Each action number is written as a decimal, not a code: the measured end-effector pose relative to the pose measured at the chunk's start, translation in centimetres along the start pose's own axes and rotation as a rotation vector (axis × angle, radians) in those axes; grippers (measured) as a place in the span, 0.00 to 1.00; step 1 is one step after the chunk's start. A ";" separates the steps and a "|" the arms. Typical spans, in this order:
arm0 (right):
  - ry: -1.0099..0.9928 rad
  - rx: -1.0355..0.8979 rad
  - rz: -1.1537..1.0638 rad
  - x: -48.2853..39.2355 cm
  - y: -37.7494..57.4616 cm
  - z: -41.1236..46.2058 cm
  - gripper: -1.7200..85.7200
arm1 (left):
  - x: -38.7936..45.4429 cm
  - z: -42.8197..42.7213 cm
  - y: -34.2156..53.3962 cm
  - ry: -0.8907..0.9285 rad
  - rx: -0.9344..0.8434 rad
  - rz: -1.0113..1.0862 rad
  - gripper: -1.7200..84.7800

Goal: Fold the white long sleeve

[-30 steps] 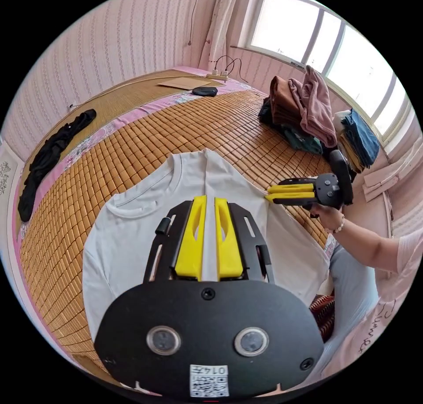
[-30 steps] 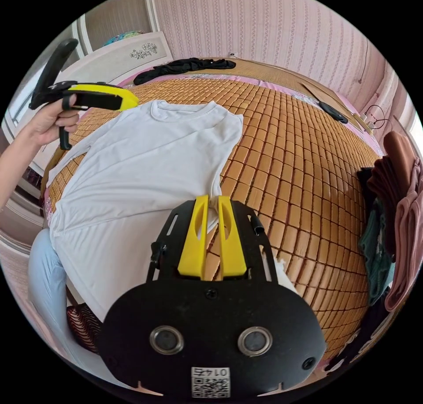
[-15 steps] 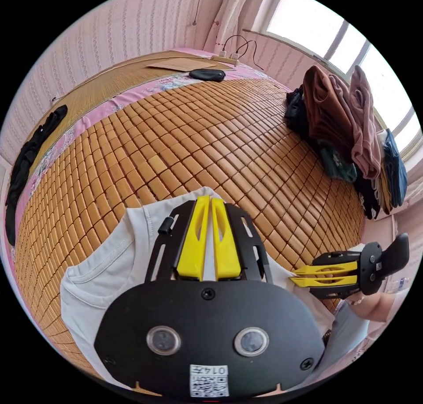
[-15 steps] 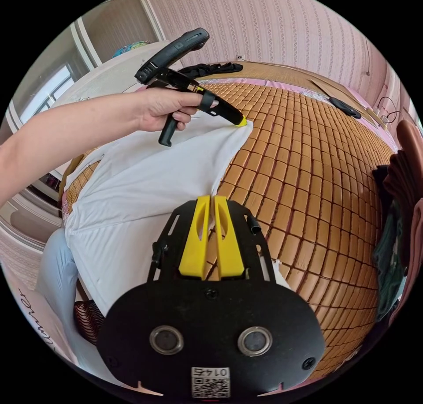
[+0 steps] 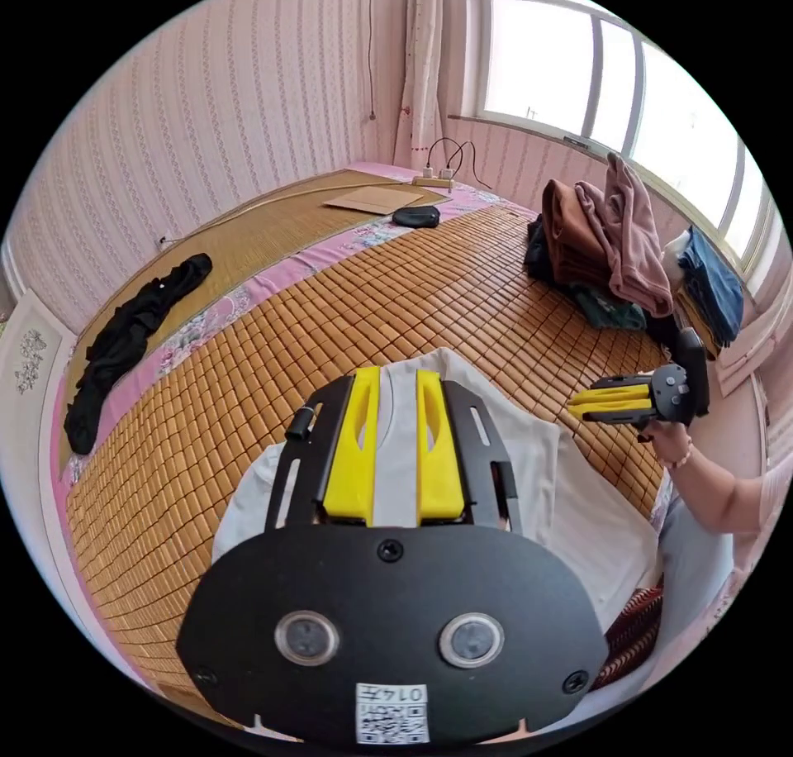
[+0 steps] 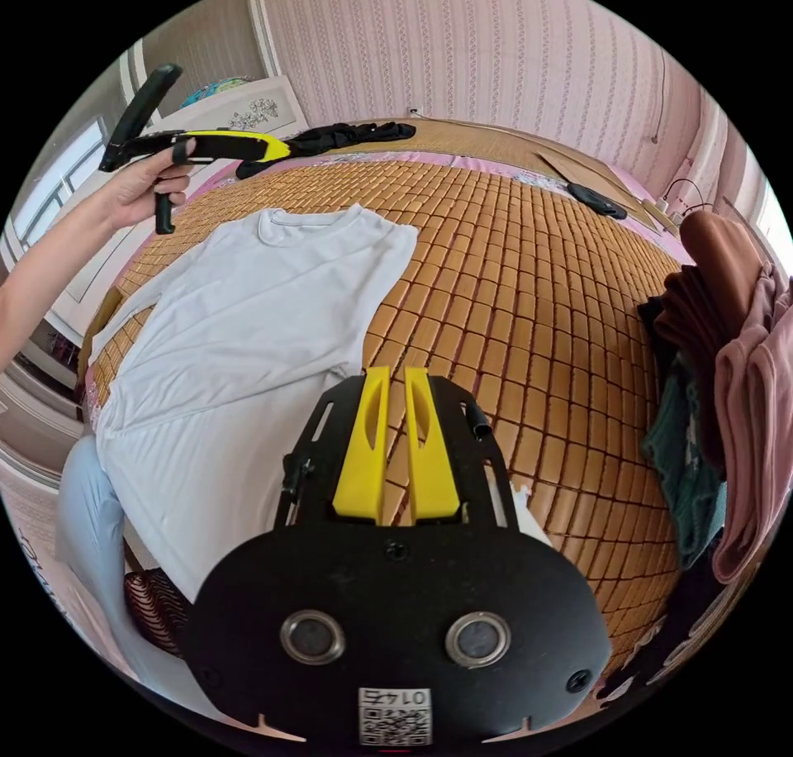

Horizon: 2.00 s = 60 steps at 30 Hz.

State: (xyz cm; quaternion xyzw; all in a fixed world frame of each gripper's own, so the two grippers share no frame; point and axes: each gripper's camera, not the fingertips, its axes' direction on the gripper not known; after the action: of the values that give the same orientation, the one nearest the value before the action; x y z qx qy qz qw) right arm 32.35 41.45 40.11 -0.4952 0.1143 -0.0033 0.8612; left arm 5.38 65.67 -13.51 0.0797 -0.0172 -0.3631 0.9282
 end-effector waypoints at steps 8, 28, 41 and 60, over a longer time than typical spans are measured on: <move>-0.137 -0.047 -0.281 -10.9 1.1 1.2 0.06 | -4.6 -17.9 28.9 -0.338 -0.049 -0.307 0.06; -0.412 -0.225 -1.076 -64.1 -5.4 15.0 0.07 | -10.6 -26.6 55.5 -0.502 0.063 -1.029 0.10; -0.310 -0.334 -1.052 -77.3 -2.4 23.7 0.12 | -11.8 -26.9 56.7 -0.573 0.011 -0.952 0.09; -0.484 -0.081 -0.728 -52.8 -5.5 2.7 0.02 | -6.6 -35.5 49.0 -0.142 0.406 -0.635 0.01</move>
State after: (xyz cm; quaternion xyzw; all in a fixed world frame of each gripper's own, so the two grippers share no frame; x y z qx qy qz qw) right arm -17.90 47.19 56.32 -0.5230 -0.2728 -0.1859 0.7858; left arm 36.61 110.34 -40.51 0.2377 -0.1276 -0.6266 0.7312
